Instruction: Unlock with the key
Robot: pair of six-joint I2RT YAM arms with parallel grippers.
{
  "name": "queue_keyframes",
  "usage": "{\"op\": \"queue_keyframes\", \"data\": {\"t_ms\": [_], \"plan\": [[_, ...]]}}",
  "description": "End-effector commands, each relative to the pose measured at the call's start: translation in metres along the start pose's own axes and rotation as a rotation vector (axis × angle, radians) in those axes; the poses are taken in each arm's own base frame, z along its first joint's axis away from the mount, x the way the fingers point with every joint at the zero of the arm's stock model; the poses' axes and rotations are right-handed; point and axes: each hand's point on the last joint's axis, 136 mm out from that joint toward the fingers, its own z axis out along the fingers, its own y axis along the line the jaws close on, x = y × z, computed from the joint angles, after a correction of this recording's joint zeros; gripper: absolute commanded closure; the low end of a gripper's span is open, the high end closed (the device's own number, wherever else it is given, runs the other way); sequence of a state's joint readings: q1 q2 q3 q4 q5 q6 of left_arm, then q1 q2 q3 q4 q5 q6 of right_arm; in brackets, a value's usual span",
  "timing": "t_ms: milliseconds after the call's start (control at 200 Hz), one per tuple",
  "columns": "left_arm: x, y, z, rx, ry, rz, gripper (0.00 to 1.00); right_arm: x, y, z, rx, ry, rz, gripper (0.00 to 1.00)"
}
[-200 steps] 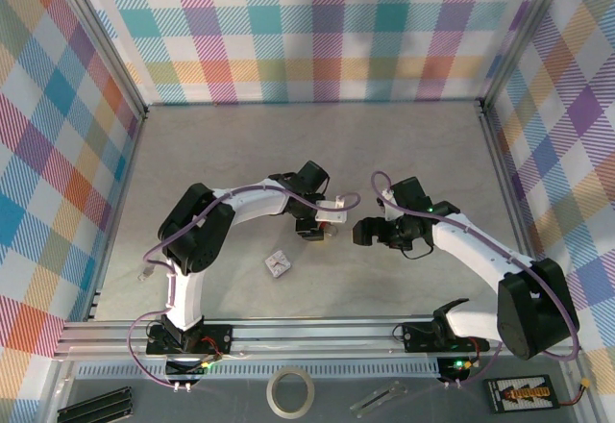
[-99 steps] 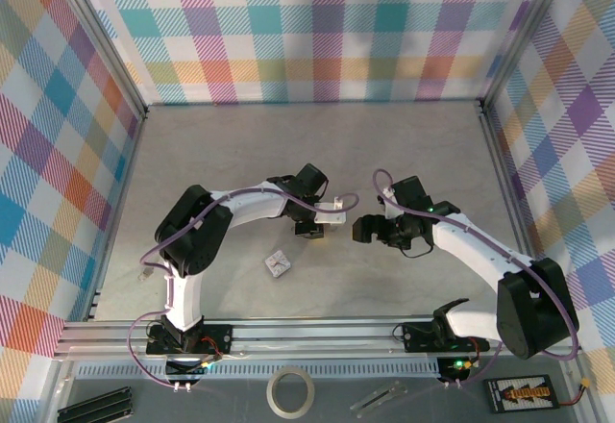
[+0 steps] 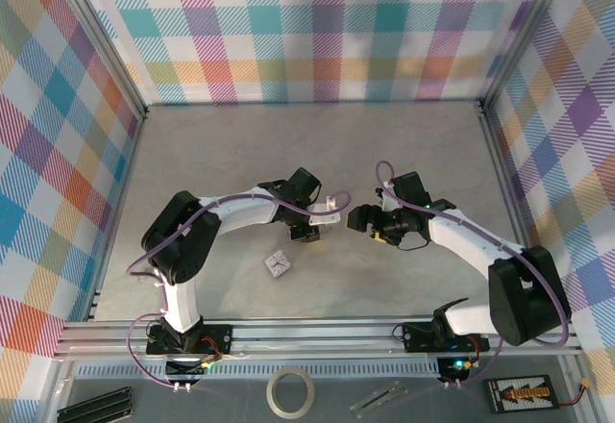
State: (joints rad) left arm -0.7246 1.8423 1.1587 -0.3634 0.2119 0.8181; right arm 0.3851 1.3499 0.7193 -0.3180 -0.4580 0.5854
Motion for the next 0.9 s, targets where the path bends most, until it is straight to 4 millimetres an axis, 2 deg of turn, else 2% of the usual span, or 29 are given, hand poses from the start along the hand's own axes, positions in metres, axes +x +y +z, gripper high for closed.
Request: {"op": "queue_keyframes", "data": {"t_ms": [0,175,315,715,900], "plan": [[-0.025,-0.003,-0.026,-0.019,-0.096,-0.008,0.76,-0.004,0.018,0.008,-0.123,0.02,0.024,0.18],[-0.037,-0.012,-0.036,-0.019,-0.126,0.006,0.77,-0.005,0.028,0.018,-0.203,0.04,0.037,0.32],[-0.042,-0.018,-0.037,-0.005,-0.132,0.009,0.77,-0.006,0.038,0.022,-0.241,0.036,0.015,0.36],[-0.049,-0.024,-0.039,0.004,-0.138,0.019,0.78,0.001,0.039,0.042,-0.231,0.087,0.029,0.6],[-0.048,-0.028,-0.037,0.014,-0.131,0.024,0.79,-0.002,0.041,0.041,-0.225,0.083,0.029,0.79]]}}
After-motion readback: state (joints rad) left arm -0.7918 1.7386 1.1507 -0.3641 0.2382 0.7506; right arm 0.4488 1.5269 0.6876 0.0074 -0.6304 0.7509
